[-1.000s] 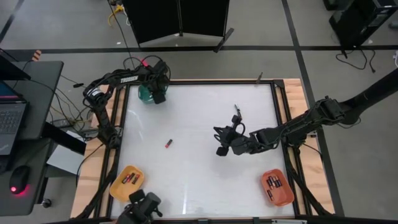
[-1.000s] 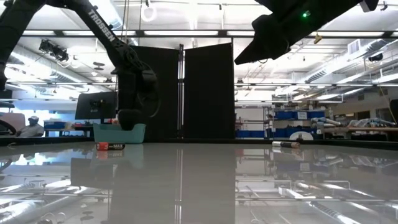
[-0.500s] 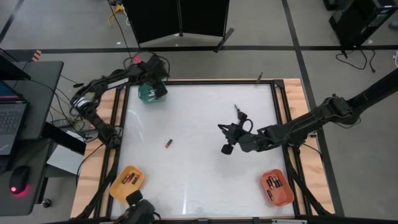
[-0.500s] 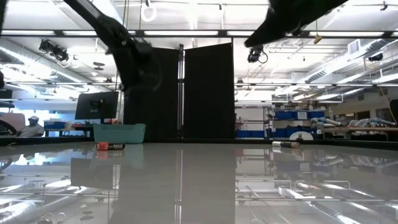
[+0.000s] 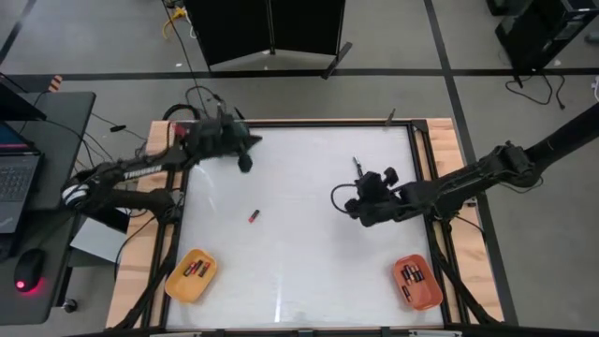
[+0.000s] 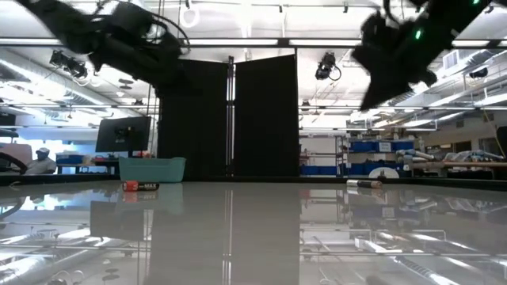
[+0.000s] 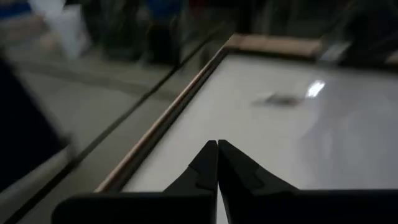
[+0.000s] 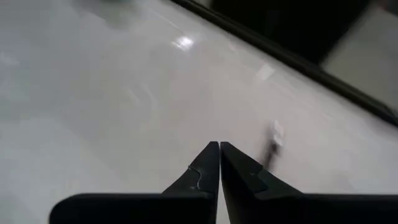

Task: Sort batteries
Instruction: Put the silver battery into the blue bin, then put the gold battery into the orange bin

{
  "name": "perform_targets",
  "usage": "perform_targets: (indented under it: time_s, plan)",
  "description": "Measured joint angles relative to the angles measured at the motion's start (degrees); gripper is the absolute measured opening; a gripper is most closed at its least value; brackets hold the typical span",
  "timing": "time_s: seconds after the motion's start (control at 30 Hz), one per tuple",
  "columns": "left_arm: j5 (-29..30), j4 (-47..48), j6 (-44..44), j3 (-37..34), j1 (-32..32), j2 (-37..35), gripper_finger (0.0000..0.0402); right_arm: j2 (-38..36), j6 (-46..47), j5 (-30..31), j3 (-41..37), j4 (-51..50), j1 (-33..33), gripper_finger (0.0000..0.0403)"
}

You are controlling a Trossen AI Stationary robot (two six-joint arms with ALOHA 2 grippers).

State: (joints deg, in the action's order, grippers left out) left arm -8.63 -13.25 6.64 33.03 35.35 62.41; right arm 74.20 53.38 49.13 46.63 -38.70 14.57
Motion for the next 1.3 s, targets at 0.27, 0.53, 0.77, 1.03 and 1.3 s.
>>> perform_targets:
  time_s: [0.27,0.53,0.77,1.03,1.3]
  plan:
    - [-5.17,-31.34,-10.33,-14.98,-11.06,-4.4,0.0015,7.73,6.45,-11.85,0.0,-5.78,-12.63,0.0068]
    - [-5.04,-36.15,-11.35,-17.15,-15.25,-4.37,0.0015,10.14,-4.2,-24.9,0.0,-0.91,-26.1,0.0127]
    - [-5.02,-36.15,-10.02,-17.15,-15.81,-4.37,0.0015,10.18,-9.1,-29.83,0.0,0.53,-32.6,0.0149]
    - [-4.99,-35.99,-9.93,-17.13,-16.02,-4.35,0.0015,10.18,-12.0,-32.69,0.0,2.15,-33.92,0.0133]
    - [-4.97,-34.95,-9.91,-17.13,-16.02,-4.33,0.0015,10.18,-11.82,-33.34,-4.47,7.55,-33.92,0.0119]
